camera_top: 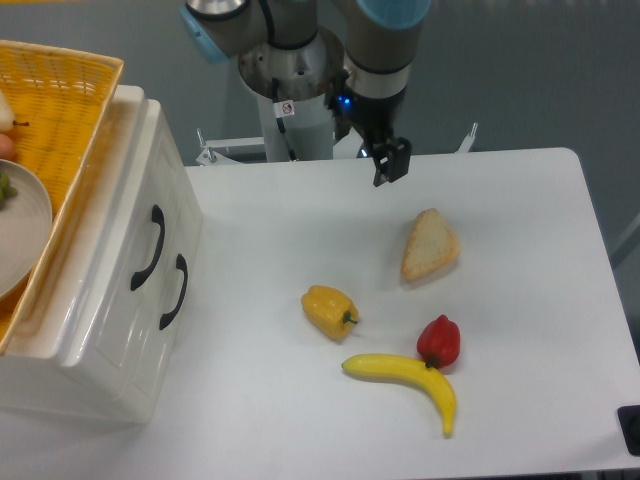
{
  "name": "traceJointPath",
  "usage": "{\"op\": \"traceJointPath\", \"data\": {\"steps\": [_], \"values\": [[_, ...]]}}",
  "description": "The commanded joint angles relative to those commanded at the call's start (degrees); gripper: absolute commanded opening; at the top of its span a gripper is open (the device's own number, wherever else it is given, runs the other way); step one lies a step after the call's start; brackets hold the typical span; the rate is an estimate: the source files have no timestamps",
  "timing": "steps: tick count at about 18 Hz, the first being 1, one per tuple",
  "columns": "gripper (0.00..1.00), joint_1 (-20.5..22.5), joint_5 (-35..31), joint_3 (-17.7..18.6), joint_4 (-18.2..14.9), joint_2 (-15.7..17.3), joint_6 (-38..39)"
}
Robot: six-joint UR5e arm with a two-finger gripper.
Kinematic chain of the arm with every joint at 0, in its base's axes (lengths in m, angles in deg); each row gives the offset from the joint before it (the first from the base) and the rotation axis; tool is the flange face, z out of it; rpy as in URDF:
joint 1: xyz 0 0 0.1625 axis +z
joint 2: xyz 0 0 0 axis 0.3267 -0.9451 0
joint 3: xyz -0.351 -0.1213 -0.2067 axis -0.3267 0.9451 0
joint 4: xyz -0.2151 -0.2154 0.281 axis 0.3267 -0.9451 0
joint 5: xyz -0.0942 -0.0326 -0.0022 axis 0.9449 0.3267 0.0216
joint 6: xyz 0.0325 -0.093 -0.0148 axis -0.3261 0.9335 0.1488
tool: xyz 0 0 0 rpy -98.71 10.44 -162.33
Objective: Slide open the top white drawer
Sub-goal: 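Move the gripper down toward the upper drawer's black handle, then position the gripper at the upper drawer's black handle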
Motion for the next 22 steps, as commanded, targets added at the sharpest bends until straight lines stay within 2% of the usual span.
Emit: {"op": "traceJointPath", "data": {"steps": [5, 8, 16, 22], "values": [[1.00, -1.6, 7.9, -0.4, 0.2, -1.2, 14.4], [1.00, -1.7, 13.4, -0.4, 1.9, -2.0, 20.1], [1.00, -8.1, 14.0, -4.5, 2.4, -8.2, 37.6], [1.00, -8.4, 19.6, -4.7, 4.3, -9.8, 46.3]]}}
